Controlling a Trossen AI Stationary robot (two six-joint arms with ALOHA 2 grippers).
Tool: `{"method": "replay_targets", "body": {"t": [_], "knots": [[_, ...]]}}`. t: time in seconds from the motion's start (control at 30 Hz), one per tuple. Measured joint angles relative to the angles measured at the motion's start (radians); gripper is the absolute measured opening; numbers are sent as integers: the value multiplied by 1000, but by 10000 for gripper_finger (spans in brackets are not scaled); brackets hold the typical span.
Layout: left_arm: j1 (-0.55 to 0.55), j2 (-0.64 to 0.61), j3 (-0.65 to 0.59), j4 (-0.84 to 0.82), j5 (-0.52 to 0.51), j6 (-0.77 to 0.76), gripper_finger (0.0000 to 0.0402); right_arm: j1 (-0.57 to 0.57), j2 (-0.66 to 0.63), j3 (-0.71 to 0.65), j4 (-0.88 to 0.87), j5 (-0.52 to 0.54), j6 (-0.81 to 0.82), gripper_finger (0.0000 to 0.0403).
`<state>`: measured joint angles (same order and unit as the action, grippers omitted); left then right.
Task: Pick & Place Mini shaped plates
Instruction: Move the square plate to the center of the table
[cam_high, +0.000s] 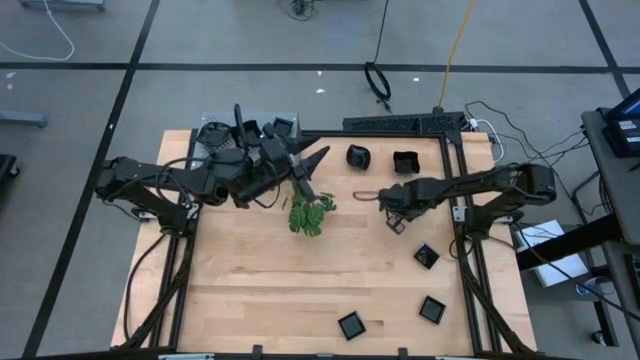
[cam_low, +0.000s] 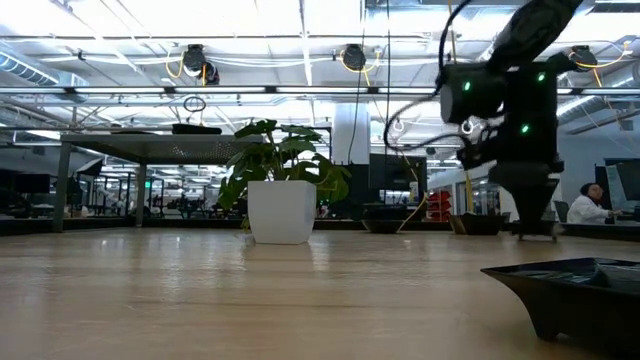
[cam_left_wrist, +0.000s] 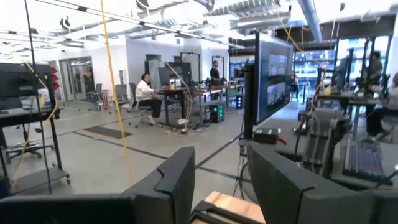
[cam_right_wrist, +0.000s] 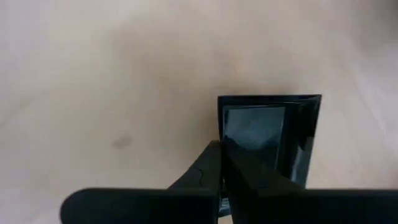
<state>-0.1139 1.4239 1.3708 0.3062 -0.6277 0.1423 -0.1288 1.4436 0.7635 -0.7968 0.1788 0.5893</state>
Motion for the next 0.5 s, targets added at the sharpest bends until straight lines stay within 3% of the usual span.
{"method": "replay_targets", "body": {"t": [0.2,0.5], "knots": [[0,0,0,40,0,-26,152,116,-82,0,159,-39,-244,1],[-32,0,0,36,23,-219,152,257,-27,1,676,-215,-288,1]]}}
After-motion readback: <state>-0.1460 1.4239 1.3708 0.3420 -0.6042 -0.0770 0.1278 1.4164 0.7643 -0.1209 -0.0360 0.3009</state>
